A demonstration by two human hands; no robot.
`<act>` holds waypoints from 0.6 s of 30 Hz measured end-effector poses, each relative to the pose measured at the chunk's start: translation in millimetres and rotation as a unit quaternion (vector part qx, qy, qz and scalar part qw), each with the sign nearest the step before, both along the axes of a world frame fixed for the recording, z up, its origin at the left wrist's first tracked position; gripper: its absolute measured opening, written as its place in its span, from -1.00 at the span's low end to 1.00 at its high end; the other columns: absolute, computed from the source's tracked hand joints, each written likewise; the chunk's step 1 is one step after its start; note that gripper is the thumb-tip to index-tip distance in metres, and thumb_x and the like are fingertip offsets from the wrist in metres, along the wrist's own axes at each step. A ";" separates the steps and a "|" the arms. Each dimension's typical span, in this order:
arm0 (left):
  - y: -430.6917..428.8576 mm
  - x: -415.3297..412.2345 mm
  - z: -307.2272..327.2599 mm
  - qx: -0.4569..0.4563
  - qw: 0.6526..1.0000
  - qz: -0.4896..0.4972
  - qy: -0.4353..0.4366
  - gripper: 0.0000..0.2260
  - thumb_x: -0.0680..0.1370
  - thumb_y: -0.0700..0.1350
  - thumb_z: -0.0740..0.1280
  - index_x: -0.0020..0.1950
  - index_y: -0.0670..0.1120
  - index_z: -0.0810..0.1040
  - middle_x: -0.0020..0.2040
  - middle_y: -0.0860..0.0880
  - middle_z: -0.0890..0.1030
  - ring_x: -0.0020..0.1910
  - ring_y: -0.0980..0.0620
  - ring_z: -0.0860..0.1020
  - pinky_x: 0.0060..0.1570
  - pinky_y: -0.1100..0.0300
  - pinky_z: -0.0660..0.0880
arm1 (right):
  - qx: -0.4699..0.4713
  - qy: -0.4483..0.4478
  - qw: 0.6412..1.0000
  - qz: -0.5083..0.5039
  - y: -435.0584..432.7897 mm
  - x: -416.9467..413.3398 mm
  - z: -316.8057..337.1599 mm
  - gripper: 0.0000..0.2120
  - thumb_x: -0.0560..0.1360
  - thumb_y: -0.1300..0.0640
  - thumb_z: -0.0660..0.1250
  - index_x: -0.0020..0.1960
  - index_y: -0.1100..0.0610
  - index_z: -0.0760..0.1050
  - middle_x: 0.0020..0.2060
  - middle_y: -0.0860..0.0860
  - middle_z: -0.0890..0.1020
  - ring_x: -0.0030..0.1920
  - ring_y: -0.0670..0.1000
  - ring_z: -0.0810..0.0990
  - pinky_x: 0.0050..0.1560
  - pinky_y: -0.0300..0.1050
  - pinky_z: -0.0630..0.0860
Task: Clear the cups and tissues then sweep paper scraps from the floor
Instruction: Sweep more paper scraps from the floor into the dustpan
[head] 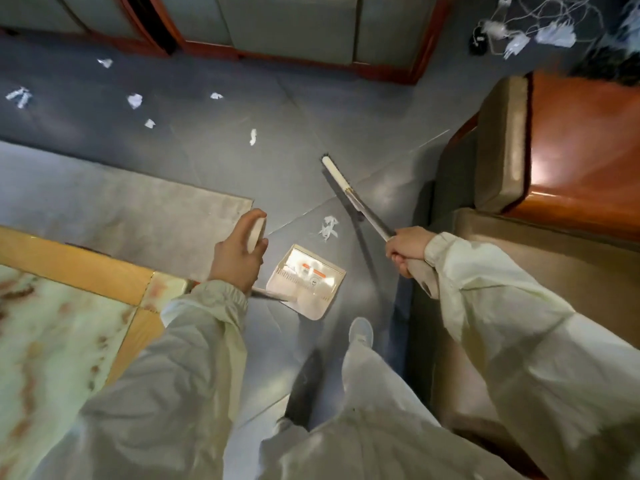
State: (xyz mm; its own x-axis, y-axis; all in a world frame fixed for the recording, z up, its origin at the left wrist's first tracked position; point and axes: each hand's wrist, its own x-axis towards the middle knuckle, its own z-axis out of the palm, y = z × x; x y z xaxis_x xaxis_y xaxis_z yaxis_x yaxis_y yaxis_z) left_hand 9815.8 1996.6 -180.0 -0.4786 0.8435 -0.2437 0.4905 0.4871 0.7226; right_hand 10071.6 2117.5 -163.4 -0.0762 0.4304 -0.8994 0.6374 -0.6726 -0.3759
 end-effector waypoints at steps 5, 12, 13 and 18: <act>37.2 3.1 -9.4 0.022 0.997 0.069 -0.003 -0.56 0.55 -0.23 0.30 0.11 0.36 0.39 0.10 0.06 0.53 -0.39 0.11 0.53 -0.43 0.36 0.41 | -0.057 -0.023 0.998 0.011 53.9 9.9 -22.9 -0.90 0.54 0.30 0.19 -0.15 0.22 0.40 -0.53 0.08 0.37 -0.64 -0.06 0.32 -0.61 -0.31 0.32; 55.8 19.4 -8.8 0.003 0.998 0.067 -0.004 -0.57 0.57 -0.17 0.28 0.14 0.40 0.33 0.11 -0.09 0.57 -0.07 -0.30 0.53 -0.05 -0.20 0.55 | -0.113 0.018 0.984 0.136 24.9 -0.7 -24.4 -0.72 0.49 0.37 0.17 0.15 0.14 0.39 -0.38 0.04 0.41 -0.66 -0.11 0.45 -0.67 -0.35 0.34; 56.1 18.5 -9.1 0.002 0.998 0.068 -0.001 -0.57 0.57 -0.16 0.28 0.13 0.41 0.33 0.09 -0.12 0.58 -0.08 -0.31 0.53 -0.04 -0.21 0.55 | -0.144 0.007 0.978 0.148 24.3 -2.3 -17.7 -0.80 0.47 0.36 0.17 0.03 0.17 0.41 -0.48 0.05 0.42 -0.68 -0.08 0.40 -0.65 -0.34 0.34; 54.4 6.9 -8.0 0.009 0.996 0.091 -0.007 -0.59 0.56 -0.16 0.28 0.16 0.38 0.35 0.07 -0.09 0.58 -0.14 -0.22 0.56 -0.09 -0.14 0.58 | -0.212 0.025 0.972 0.096 36.6 -7.0 23.0 -0.78 0.52 0.29 0.17 -0.29 0.23 0.46 -0.62 0.01 0.43 -0.65 -0.11 0.38 -0.60 -0.33 0.38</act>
